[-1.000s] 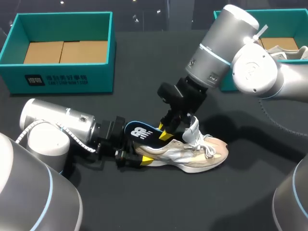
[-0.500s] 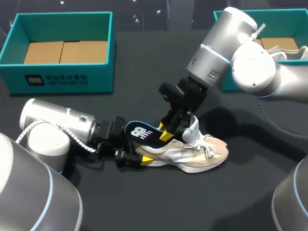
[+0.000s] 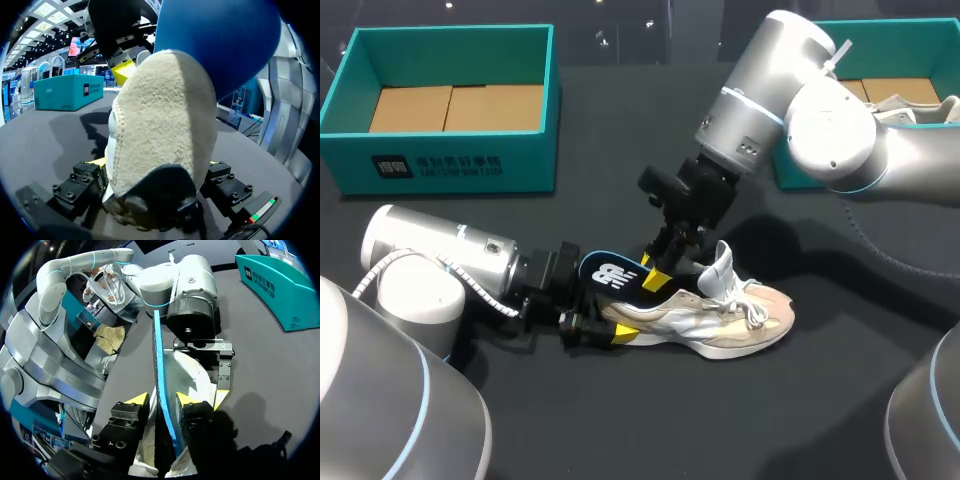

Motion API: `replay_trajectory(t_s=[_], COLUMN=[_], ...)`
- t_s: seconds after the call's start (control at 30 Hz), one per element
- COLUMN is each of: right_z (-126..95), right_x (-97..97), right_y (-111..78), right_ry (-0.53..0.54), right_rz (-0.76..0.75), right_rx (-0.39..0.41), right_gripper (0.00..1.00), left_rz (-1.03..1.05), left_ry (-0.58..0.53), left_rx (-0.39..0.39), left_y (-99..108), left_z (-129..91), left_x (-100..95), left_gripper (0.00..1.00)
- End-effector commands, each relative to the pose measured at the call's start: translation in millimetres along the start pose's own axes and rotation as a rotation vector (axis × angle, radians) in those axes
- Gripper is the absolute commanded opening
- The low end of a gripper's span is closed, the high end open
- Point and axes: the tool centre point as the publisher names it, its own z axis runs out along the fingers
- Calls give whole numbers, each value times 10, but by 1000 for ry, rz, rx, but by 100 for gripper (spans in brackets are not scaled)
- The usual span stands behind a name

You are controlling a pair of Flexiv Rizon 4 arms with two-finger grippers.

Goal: Take the shoe out of the shoebox, open the shoe tongue, remove and reinsert the insole, then place the shoe into the shoebox

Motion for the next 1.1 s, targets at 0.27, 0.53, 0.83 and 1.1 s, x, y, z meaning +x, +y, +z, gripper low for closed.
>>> replay_trajectory(t_s=[0.27,0.53,0.83,1.1], right_z=[149,163,49,-5], right_x=[-13,-5,104,155], right_y=[42,103,453,591], right_ry=[16,3,-66,-84], right_rz=[0,-20,-146,-172], right_rx=[-11,-12,-39,-9], right_gripper=[18,0,0,0], left_rz=[0,0,0,0], left_ry=[1,1,1,1], left_rx=[0,0,0,0], left_y=[7,7,7,7], left_z=[16,16,16,16], left_x=[-12,-12,-12,-12], left_gripper=[0,0,0,0])
